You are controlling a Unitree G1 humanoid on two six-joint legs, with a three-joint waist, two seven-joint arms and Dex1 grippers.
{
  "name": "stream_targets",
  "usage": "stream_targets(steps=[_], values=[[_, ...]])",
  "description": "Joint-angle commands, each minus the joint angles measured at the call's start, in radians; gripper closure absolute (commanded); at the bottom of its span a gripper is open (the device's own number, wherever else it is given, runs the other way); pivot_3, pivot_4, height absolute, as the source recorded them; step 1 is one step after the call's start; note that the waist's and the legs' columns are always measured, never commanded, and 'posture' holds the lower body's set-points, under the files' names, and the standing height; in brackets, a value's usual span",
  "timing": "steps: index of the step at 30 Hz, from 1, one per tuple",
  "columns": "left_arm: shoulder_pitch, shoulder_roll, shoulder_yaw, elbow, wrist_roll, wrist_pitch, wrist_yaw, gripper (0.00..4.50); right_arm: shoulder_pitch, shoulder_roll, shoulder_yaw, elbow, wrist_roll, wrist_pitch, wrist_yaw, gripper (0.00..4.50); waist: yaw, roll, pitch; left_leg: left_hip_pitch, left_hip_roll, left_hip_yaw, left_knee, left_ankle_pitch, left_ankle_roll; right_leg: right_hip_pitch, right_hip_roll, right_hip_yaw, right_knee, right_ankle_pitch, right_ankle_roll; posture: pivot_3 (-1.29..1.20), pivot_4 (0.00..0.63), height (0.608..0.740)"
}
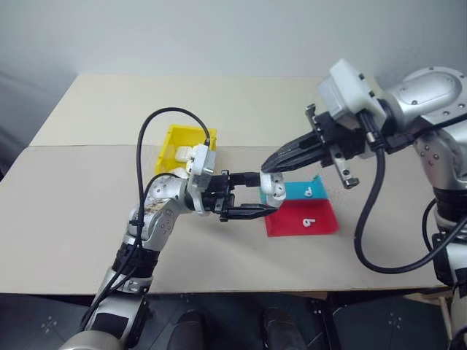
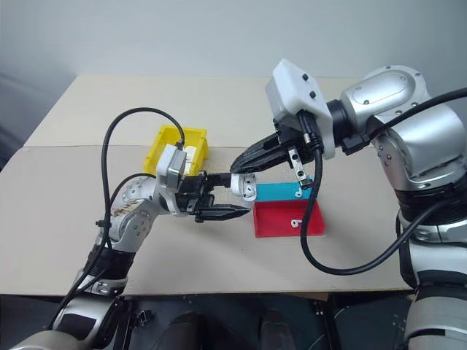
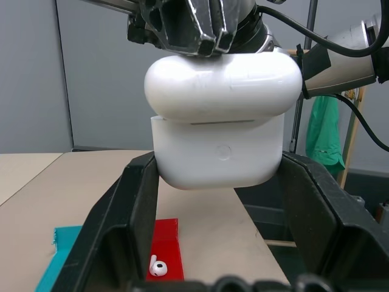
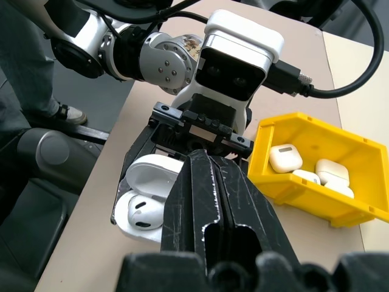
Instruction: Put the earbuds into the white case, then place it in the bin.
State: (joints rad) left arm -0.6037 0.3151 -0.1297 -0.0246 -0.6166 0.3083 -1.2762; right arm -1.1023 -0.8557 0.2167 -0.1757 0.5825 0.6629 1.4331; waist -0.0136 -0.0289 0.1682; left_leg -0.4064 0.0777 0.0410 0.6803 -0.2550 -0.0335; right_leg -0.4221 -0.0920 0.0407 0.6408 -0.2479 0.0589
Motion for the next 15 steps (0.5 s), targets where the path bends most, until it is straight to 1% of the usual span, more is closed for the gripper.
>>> stream_targets(steps=[1,4,7,15], values=[[-0.021,-0.003,0.036,-0.023,-0.026,-0.011,0.003,1.80,0.002,-0.021,-0.024,-0.028,-0.009,-0.005,0.023,4.46,0.000,0.000,0.000,0.000,0.000,0.000,0.000,0.000,0.000,0.000,0.000,0.000,0.000,0.000,0.000,0.00,0.150,0.740],[-0.019,-0.005,0.031,-0.022,-0.022,-0.014,0.002,1.80,-0.009,-0.014,-0.033,-0.018,-0.012,-0.006,0.011,4.46,0.001,0.000,0.000,0.000,0.000,0.000,0.000,0.000,0.000,0.000,0.000,0.000,0.000,0.000,0.000,0.00,0.150,0.740],[-0.017,-0.010,0.022,-0.020,-0.016,-0.016,0.001,1.80,-0.057,0.006,-0.037,0.010,-0.014,-0.005,0.009,4.46,0.001,0.000,0.000,0.000,0.000,0.000,0.000,0.000,0.000,0.000,0.000,0.000,0.000,0.000,0.000,0.00,0.150,0.740],[-0.028,-0.021,0.018,-0.001,-0.008,-0.019,-0.005,1.80,-0.144,0.090,0.046,0.112,-0.106,-0.097,0.070,4.46,0.000,0.000,0.000,0.000,0.000,0.000,0.000,0.000,0.000,0.000,0.000,0.000,0.000,0.000,0.000,0.00,0.150,0.740]])
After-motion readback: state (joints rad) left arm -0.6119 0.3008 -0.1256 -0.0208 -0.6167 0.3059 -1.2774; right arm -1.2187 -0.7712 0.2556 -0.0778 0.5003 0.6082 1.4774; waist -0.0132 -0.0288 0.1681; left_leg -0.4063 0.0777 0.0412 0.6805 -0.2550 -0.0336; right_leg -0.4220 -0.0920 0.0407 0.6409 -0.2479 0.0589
